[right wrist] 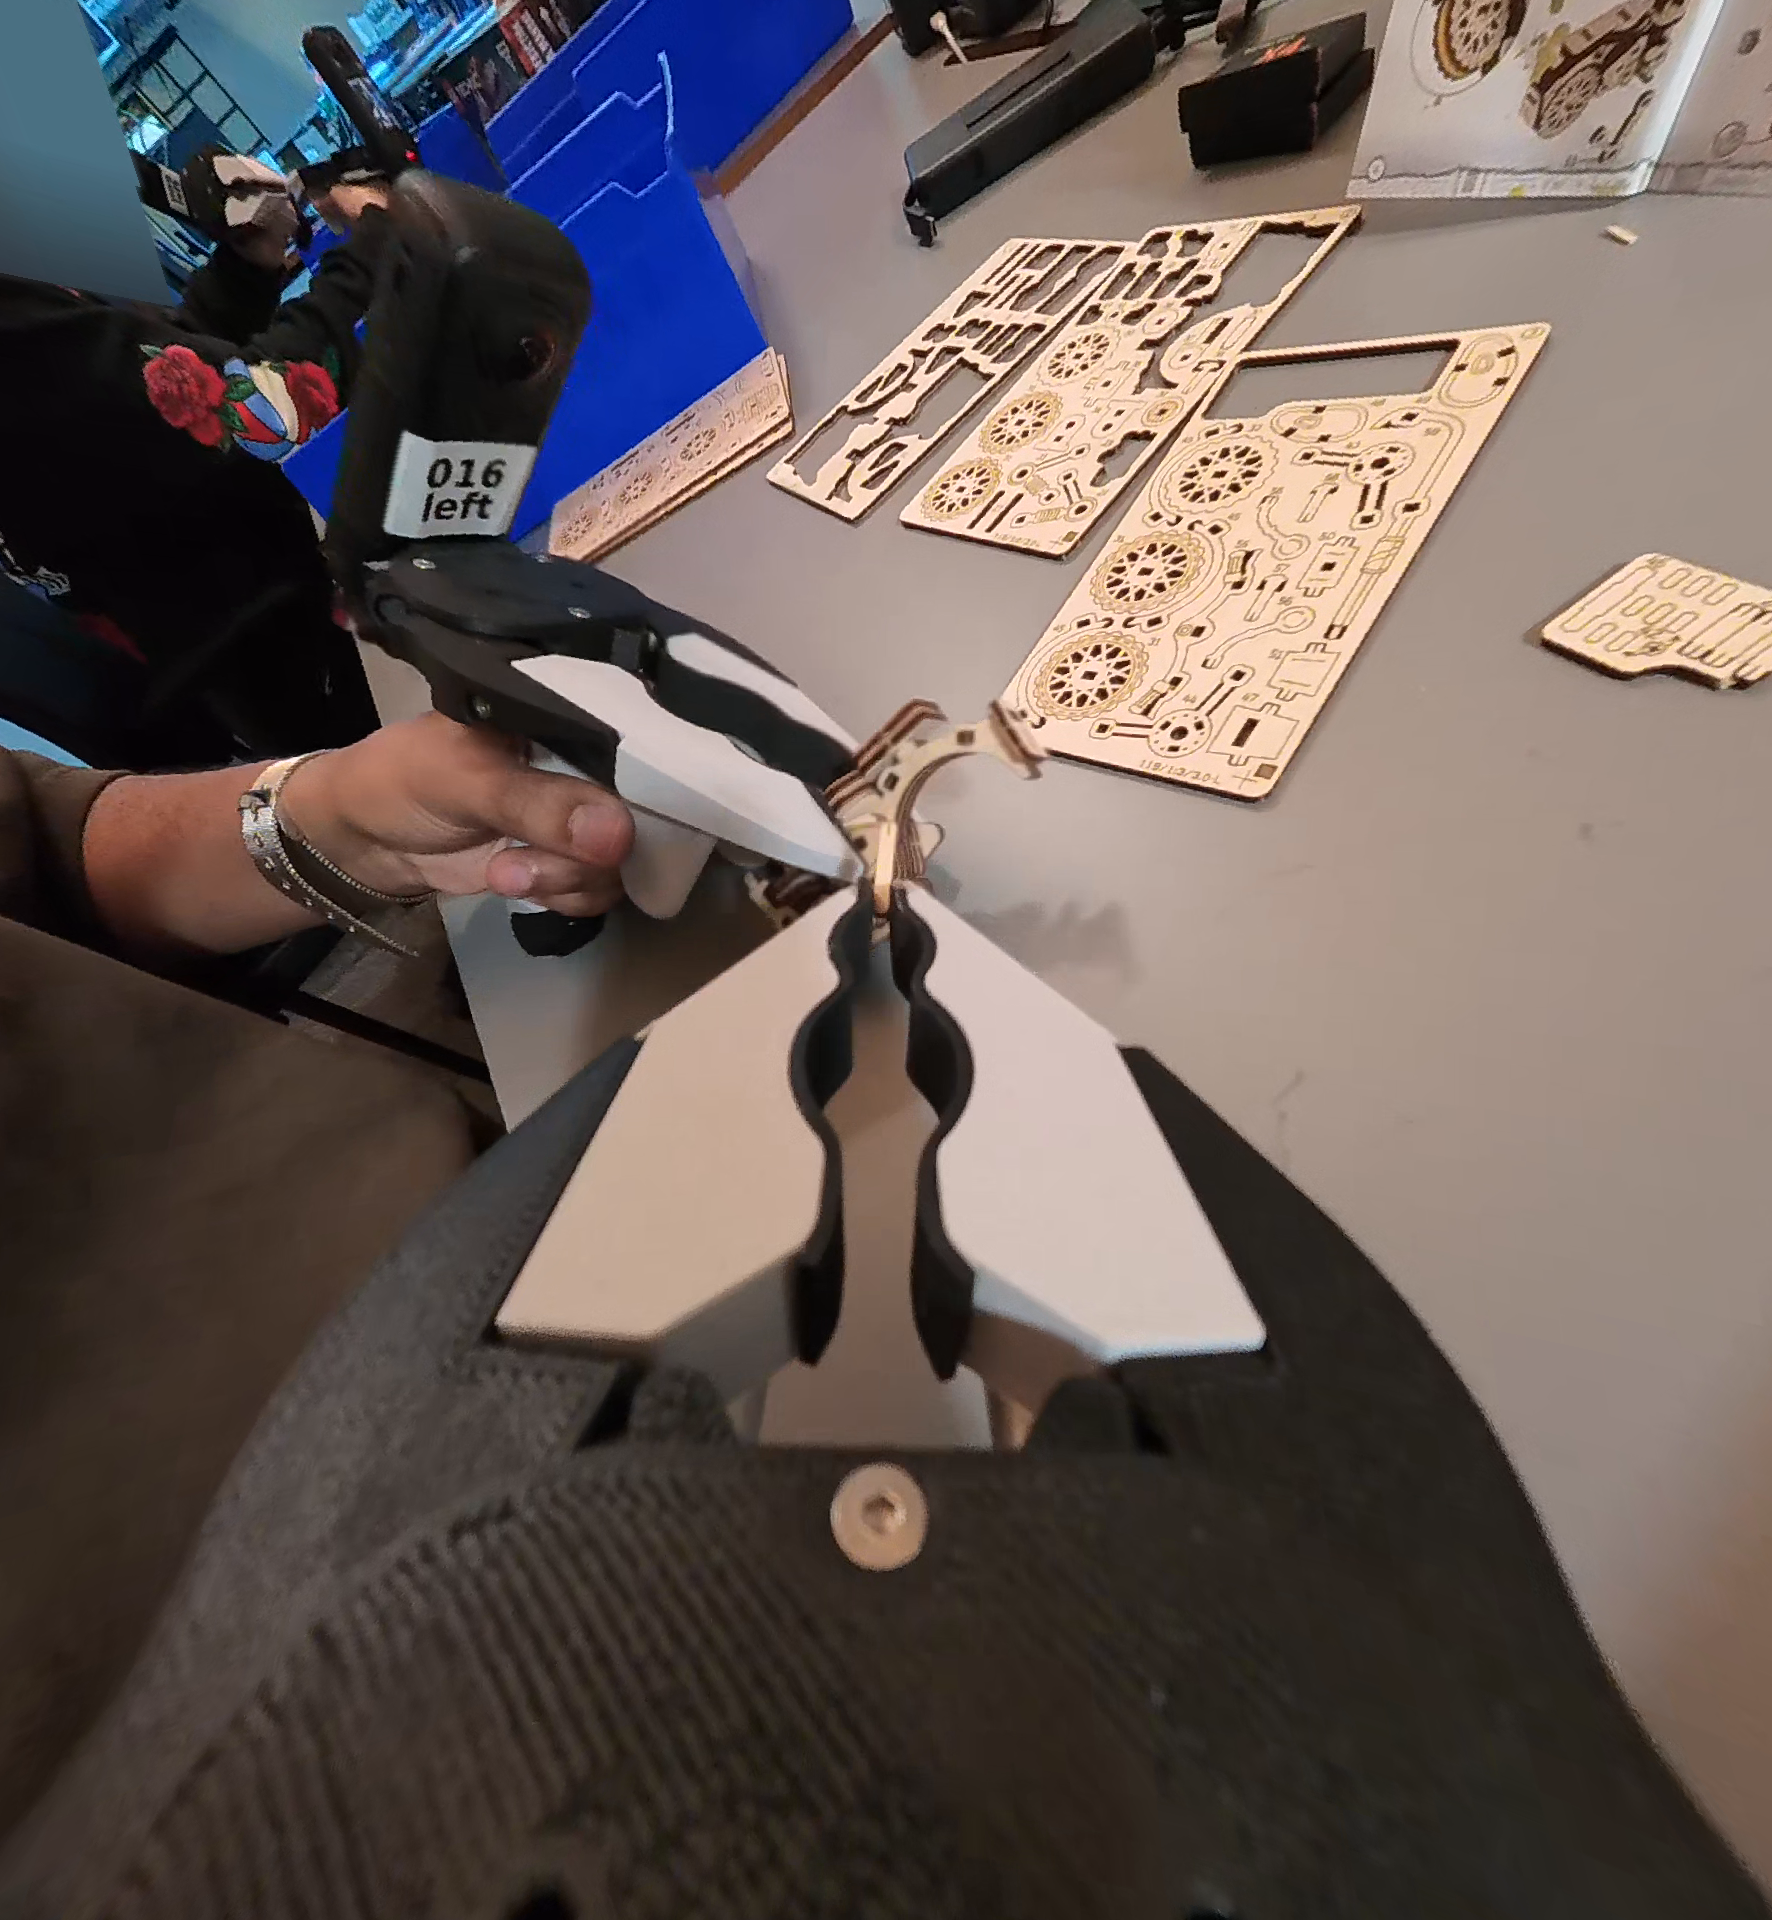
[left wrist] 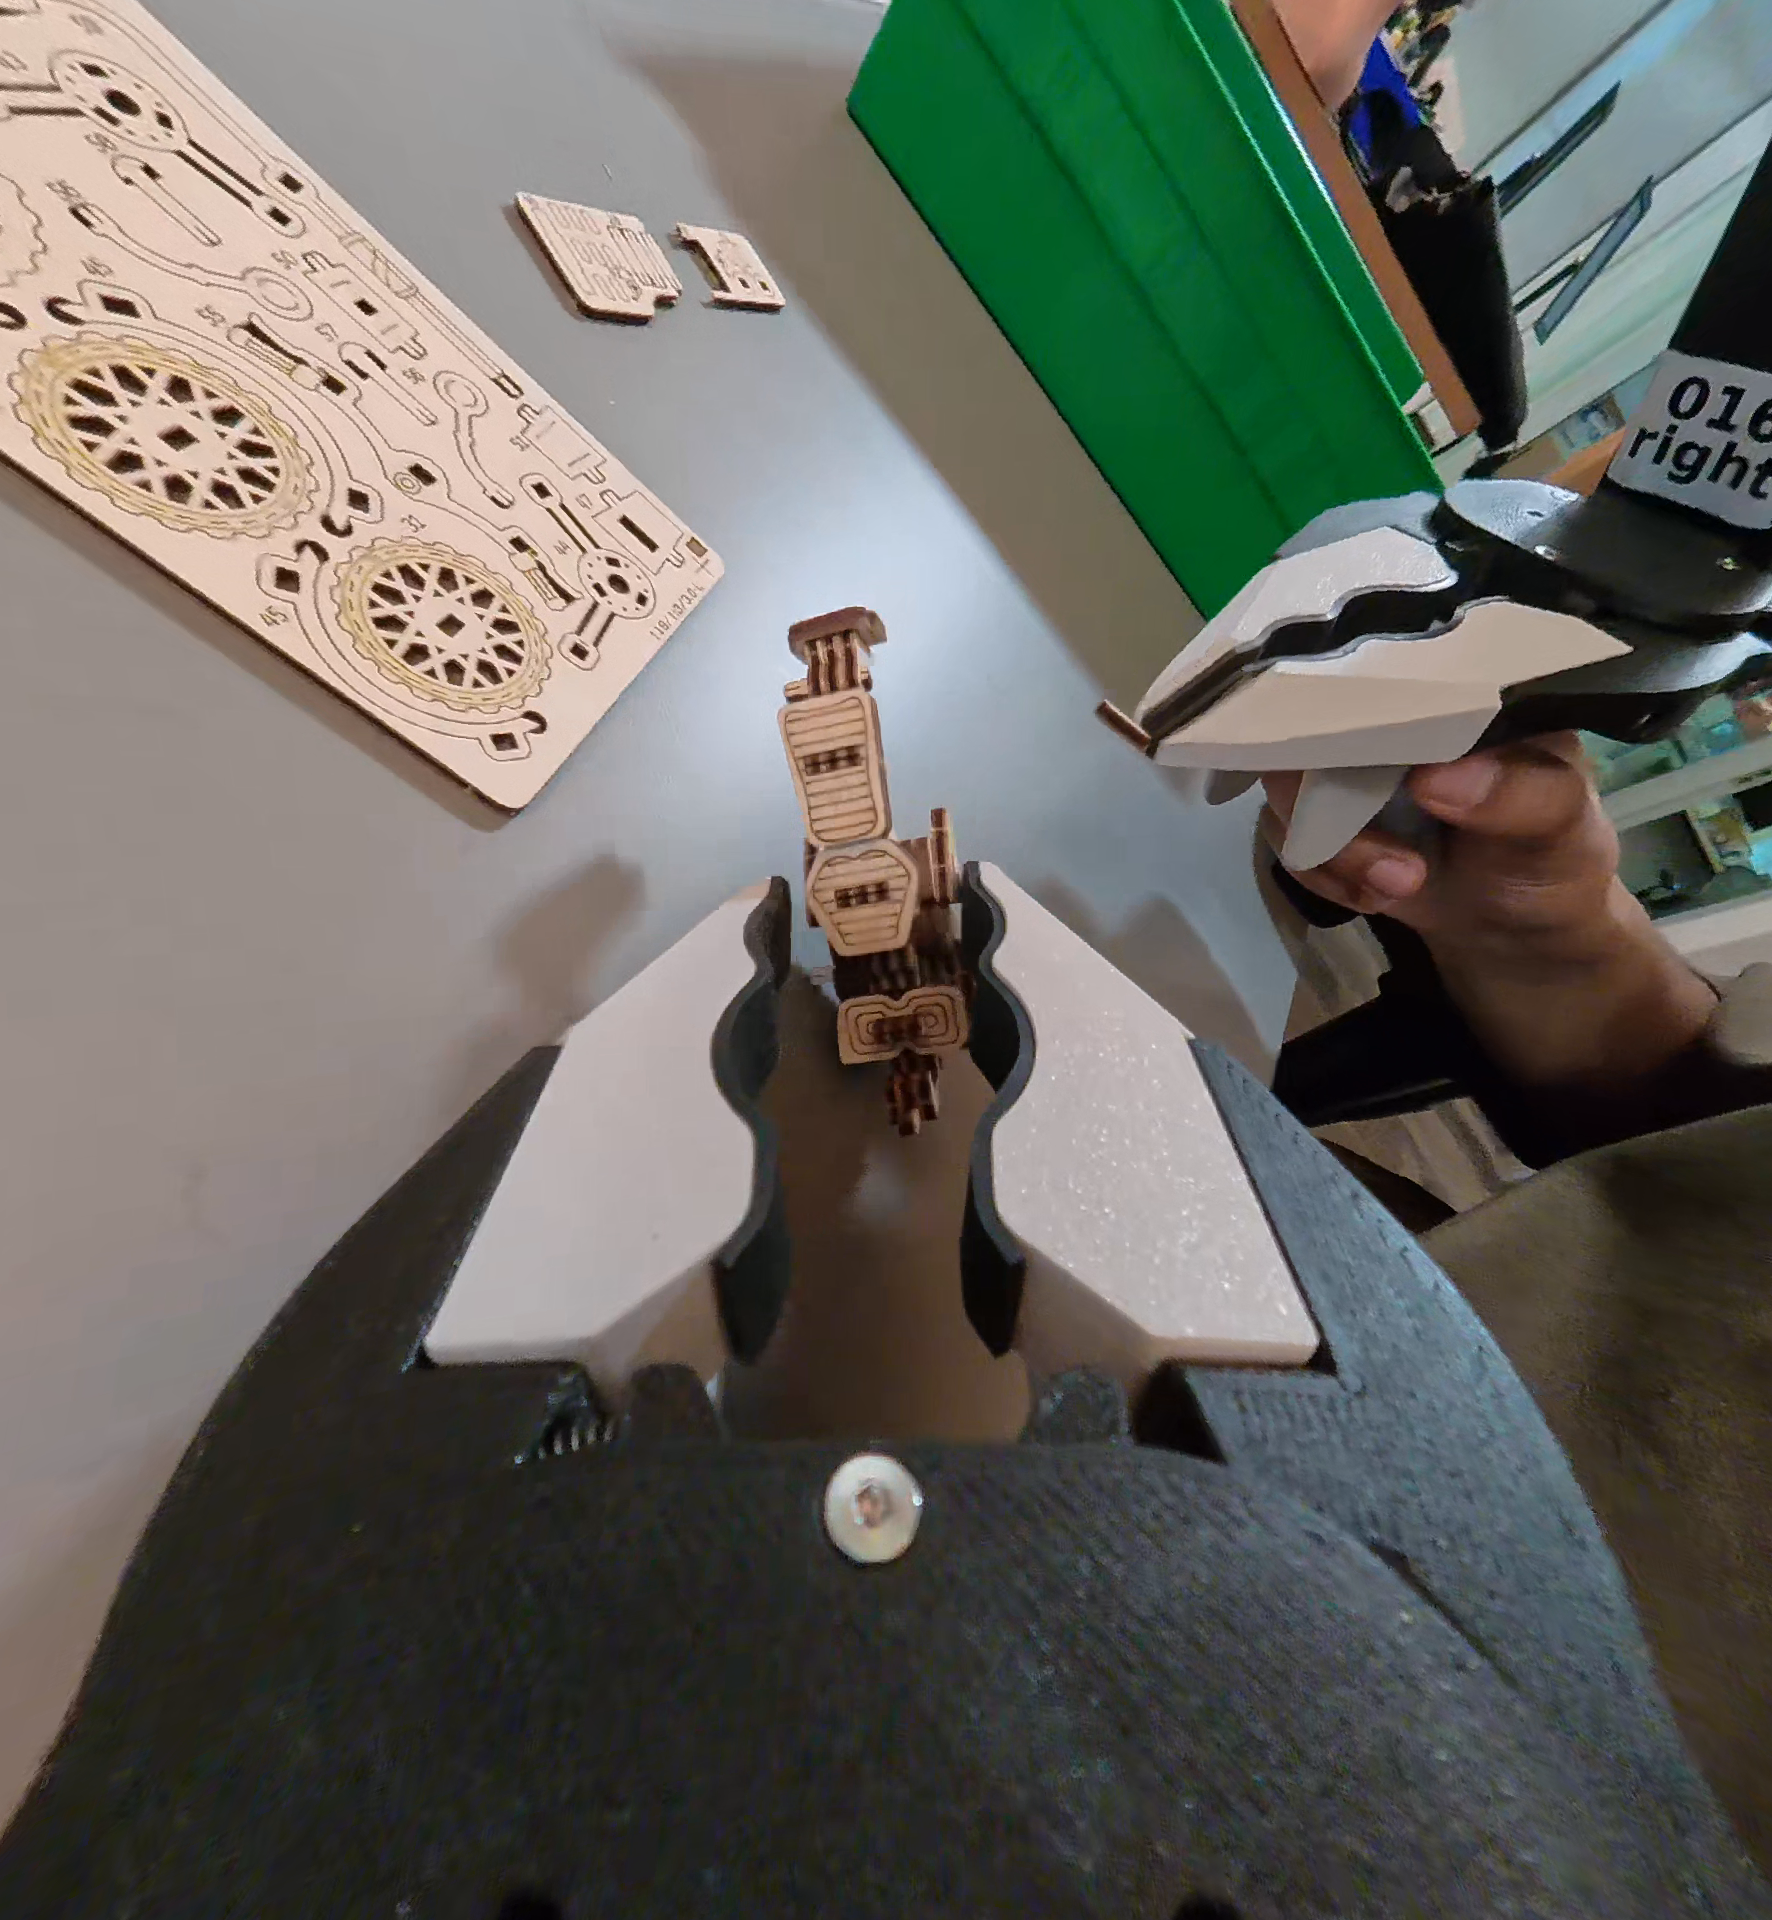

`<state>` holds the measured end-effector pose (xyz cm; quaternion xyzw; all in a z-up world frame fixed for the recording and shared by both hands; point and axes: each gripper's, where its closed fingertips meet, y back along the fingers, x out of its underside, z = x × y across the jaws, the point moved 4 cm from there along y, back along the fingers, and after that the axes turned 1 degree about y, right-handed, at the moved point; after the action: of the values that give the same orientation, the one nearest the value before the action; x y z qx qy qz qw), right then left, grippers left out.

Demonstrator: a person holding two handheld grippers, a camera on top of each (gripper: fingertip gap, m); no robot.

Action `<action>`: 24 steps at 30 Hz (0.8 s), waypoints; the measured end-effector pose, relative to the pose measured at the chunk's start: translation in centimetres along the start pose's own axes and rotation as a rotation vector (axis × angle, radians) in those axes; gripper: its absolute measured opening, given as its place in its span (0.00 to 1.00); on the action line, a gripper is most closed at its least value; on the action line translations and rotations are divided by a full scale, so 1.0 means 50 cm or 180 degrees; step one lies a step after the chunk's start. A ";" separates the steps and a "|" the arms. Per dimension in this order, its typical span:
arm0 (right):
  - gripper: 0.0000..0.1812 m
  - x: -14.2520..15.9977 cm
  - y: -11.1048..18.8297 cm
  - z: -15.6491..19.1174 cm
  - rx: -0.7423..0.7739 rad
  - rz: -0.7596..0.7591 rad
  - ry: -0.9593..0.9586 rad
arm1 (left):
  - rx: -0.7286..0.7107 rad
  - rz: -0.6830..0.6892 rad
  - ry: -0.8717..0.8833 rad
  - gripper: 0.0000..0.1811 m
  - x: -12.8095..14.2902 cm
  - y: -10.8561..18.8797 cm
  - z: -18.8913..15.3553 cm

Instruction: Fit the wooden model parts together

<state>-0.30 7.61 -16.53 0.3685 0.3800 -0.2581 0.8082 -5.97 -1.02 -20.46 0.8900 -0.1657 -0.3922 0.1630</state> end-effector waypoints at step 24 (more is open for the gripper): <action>0.00 -0.009 0.006 0.018 -0.0359 -0.0147 0.0010 | 0.0368 -0.0489 -0.0492 0.15 -0.040 0.033 -0.046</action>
<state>0.05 7.13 -15.66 0.3140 0.4036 -0.2542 0.8209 -5.79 -1.26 -16.98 0.8751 -0.1315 -0.4608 0.0675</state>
